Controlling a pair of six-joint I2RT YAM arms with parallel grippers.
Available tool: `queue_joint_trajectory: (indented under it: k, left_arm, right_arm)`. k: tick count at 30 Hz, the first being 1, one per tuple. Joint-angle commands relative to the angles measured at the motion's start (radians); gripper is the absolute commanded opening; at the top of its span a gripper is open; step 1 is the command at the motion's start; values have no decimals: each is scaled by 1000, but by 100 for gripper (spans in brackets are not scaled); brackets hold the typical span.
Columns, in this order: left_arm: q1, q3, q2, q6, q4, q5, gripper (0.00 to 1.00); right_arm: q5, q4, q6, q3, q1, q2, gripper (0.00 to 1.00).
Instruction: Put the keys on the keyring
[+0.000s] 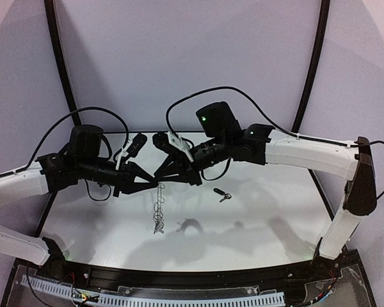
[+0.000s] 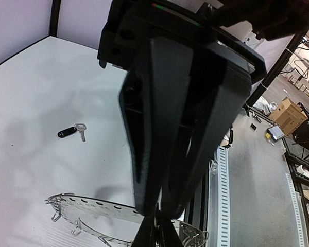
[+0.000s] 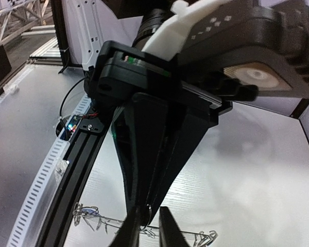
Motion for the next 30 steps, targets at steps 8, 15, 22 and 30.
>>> queue_joint_trajectory:
  k: [8,15,22,30]
  left_arm:
    - [-7,43,-26,28,18,-2,1]
    - [-6,25,-46,26,106,-3,1]
    - [-7,5,-59,16,177,-40,1]
    - [-7,-68,-91,-11,229,-135,24]
  right_arm:
    - [-31,-133,-32,50,15,42,10]
    - [-112,-135,-12,67,19,55,2]
    - [-131,-147,-8,65,25,46,0]
    - [87,140,127,-67,29,-102,0]
